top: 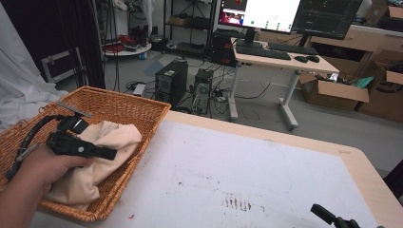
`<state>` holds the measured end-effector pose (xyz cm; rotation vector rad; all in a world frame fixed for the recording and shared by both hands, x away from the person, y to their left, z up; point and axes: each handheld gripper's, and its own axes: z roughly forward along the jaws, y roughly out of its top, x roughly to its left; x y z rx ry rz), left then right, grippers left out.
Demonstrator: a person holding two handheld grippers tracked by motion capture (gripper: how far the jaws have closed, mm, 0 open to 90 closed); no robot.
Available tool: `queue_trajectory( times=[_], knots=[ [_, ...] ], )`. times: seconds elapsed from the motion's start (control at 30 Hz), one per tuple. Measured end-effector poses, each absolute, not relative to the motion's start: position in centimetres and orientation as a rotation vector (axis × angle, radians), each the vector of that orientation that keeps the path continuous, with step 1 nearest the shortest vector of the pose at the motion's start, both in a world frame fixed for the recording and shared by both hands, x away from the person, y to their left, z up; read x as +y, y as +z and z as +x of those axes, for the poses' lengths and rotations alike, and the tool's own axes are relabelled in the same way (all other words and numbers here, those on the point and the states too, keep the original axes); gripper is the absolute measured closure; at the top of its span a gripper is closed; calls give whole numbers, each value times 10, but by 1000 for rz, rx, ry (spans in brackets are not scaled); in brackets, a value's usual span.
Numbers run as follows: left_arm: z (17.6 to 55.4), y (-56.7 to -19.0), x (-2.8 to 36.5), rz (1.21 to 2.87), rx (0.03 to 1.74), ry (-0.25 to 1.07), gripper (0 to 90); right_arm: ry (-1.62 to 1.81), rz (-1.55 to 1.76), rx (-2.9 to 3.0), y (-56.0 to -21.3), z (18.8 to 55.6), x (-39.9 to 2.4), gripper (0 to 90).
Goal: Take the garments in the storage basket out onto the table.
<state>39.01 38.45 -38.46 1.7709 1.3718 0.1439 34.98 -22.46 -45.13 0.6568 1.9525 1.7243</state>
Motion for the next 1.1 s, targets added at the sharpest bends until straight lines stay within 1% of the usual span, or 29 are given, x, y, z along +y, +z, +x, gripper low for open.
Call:
queue_trajectory(
  times=[0.03,0.07,0.1,0.17,0.2,0.27,0.33,0.37,0.4,0.5,0.6,0.63,0.67,0.83,0.87,0.9,0.93,1.1],
  knots=[
    [386,-380,388,1710,1324,123,703,1724,657,1952,-451,350,-225,143],
    [383,-377,390,1674,1299,114,703,1724,657,1952,-451,350,-225,142],
    [383,-377,390,1674,1299,114,703,1724,657,1952,-451,350,-225,142],
    [377,-369,391,1587,1236,103,704,1725,658,1951,-451,350,-225,142],
    [377,-369,391,1587,1236,103,704,1725,658,1951,-451,350,-225,142],
    [372,-359,391,1508,1166,90,706,1725,658,1951,-451,350,-225,142],
    [371,-355,390,1493,1143,90,707,1724,658,1951,-451,350,-225,142],
    [368,-345,388,1459,1102,92,708,1725,658,1951,-451,350,-225,142],
    [368,-345,388,1459,1102,92,708,1726,658,1950,-451,350,-225,143],
    [363,-324,380,1432,1018,96,709,1726,658,1951,-451,350,-225,142],
    [361,-314,374,1429,984,99,711,1727,659,1951,-451,350,-225,142],
    [359,-304,366,1425,948,98,712,1727,660,1951,-451,350,-225,142],
    [359,-304,366,1425,948,98,712,1727,660,1951,-451,350,-225,142],
    [356,-278,338,1451,839,90,713,1728,661,1951,-451,350,-225,142],
    [356,-278,338,1451,839,90,713,1728,661,1951,-451,350,-225,142],
    [357,-273,326,1447,804,72,713,1729,662,1951,-451,350,-225,142],
    [357,-273,326,1447,804,72,713,1729,662,1951,-451,350,-225,142],
    [364,-268,291,1474,742,30,713,1727,660,1951,-451,350,-225,142]
  ],
)
